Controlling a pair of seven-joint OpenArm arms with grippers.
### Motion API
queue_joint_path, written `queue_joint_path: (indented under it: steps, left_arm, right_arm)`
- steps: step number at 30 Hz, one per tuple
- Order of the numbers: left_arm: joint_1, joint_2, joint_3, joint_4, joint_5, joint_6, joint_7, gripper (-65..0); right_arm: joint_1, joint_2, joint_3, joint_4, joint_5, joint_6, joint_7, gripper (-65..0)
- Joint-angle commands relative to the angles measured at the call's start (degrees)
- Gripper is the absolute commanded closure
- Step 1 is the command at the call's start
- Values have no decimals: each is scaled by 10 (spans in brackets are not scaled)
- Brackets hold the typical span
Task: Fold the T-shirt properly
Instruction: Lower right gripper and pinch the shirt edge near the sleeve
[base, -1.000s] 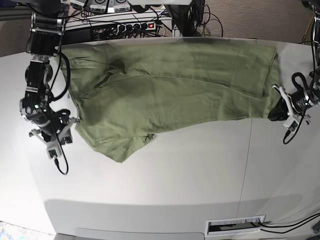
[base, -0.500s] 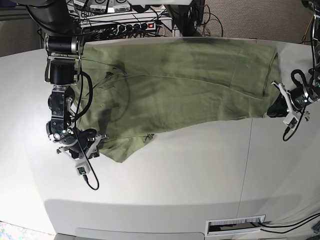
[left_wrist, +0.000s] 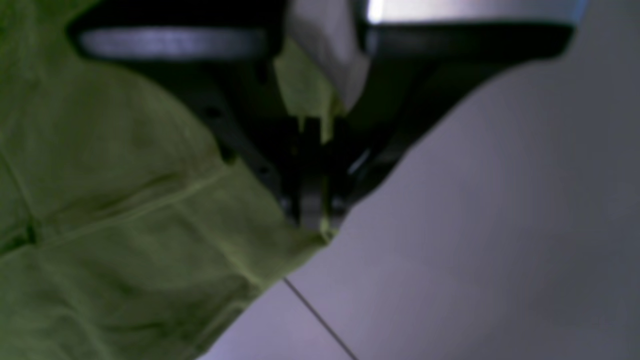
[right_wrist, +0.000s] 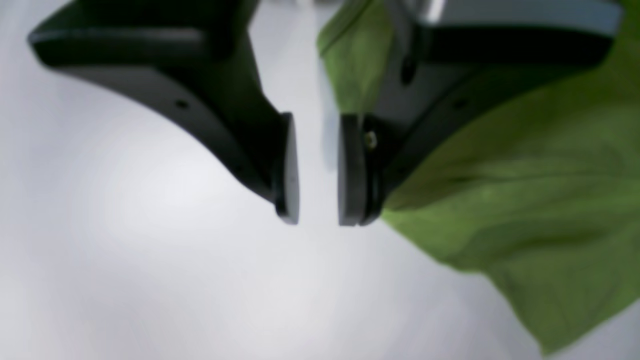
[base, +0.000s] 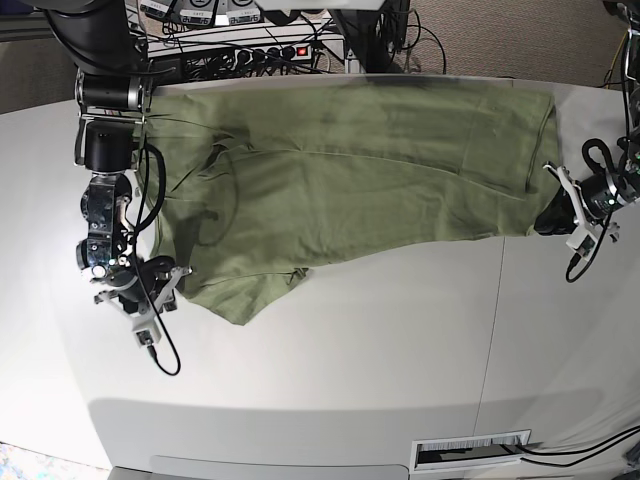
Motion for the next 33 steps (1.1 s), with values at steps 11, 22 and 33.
queue_joint_path:
  steps: [11, 22, 33]
  left_arm:
    - [-9, -16, -7, 7, -11, 1, -17, 0]
    - [-9, -16, -7, 7, -11, 1, -17, 0]
    - [-9, -16, -7, 7, -11, 1, -17, 0]
  right_arm:
    - [15, 6, 2, -53, -3, -2, 27, -146]
    - [13, -7, 2, -52, 23, -2, -6, -146]
    - [13, -23, 2, -52, 40, -1, -47, -123]
